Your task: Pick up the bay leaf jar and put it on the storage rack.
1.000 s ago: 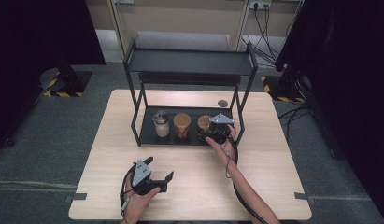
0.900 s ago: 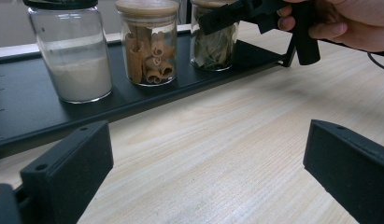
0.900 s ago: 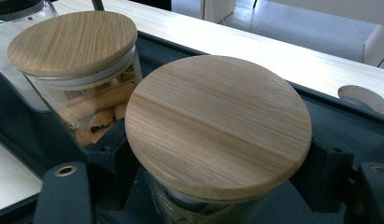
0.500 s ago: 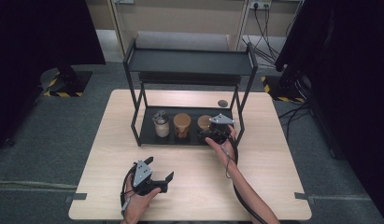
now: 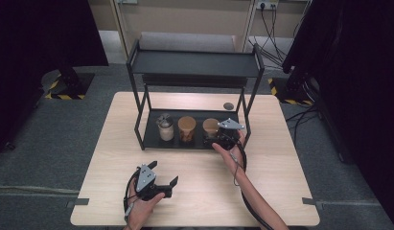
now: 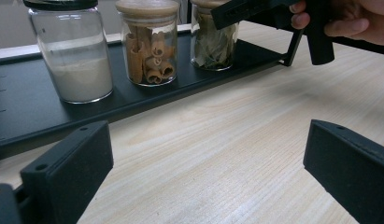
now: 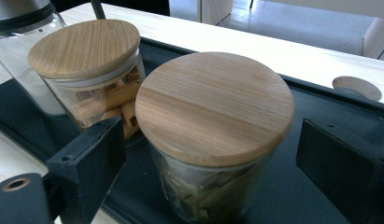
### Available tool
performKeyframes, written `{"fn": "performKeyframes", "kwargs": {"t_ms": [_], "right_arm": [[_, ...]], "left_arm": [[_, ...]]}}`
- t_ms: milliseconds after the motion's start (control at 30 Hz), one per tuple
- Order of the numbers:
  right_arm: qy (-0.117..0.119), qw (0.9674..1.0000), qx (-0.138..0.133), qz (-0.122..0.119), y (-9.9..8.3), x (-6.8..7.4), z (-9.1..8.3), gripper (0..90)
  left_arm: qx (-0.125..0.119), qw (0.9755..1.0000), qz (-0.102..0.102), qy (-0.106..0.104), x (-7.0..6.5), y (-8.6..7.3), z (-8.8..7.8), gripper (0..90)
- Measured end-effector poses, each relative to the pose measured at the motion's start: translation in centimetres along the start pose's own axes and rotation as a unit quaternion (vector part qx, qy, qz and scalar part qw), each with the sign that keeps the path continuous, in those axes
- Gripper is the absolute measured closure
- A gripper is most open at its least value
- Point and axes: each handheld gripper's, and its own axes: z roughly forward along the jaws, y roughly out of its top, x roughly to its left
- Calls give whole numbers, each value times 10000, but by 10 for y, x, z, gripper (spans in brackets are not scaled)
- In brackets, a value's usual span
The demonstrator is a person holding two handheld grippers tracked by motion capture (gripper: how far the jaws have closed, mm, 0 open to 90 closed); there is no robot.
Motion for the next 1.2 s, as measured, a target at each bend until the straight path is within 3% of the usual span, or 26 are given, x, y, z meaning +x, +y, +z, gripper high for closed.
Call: {"fn": "performKeyframes", "kwargs": {"t_ms": [1200], "right_arm": [[379, 9989, -257, 49, -23, -3, -37, 60]], "left_arm": [[2, 10000, -11, 18, 0, 0, 0, 11]]}}
